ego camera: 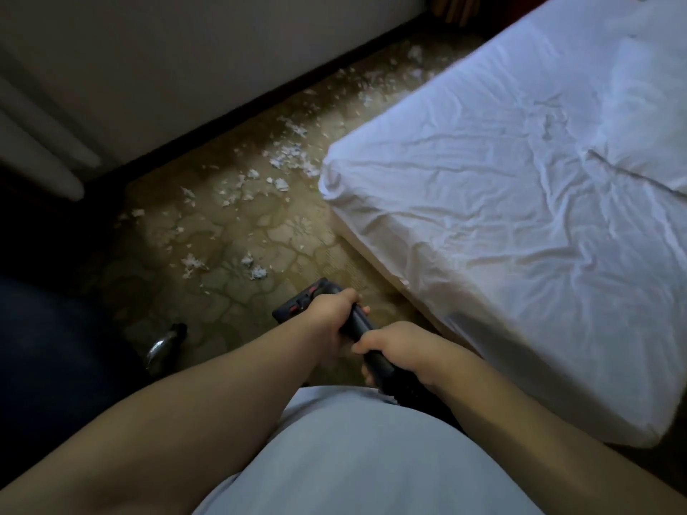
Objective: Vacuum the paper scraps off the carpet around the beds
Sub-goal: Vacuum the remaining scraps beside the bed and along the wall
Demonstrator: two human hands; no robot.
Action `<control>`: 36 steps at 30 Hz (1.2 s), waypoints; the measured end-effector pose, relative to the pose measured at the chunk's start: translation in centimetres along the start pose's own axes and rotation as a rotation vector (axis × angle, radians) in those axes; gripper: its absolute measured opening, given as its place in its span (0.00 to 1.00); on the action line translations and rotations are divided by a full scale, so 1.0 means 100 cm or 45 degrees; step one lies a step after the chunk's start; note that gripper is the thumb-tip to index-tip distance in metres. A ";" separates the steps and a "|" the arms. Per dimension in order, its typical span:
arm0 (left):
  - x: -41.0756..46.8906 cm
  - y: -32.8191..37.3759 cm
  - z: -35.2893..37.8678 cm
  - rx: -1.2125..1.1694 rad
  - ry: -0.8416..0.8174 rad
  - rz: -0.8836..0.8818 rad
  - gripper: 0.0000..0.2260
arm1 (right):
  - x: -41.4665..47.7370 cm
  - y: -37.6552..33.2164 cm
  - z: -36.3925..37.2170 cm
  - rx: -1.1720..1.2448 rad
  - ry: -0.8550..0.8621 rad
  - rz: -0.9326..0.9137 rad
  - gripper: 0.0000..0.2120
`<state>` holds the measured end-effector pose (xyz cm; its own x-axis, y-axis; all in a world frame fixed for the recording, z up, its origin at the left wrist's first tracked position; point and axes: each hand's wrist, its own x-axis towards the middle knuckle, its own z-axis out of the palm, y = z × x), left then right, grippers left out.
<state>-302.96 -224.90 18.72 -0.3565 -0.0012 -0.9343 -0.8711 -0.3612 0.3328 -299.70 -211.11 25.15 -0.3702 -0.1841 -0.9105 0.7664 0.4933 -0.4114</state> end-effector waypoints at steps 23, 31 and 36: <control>0.057 0.217 -0.246 -0.759 0.215 0.083 0.07 | 0.143 -0.308 0.172 -0.512 -0.237 -0.002 0.12; 0.080 0.308 -0.300 -0.929 0.330 0.083 0.04 | 0.202 -0.411 0.207 -0.714 -0.267 -0.026 0.13; 0.084 0.369 -0.362 -0.895 0.405 0.115 0.04 | 0.228 -0.477 0.257 -0.683 -0.334 -0.038 0.09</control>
<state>-325.90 -272.03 18.53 -0.2092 -0.2877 -0.9346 -0.3867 -0.8535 0.3494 -331.22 -260.67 22.97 -0.1934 -0.3747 -0.9067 0.3605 0.8324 -0.4209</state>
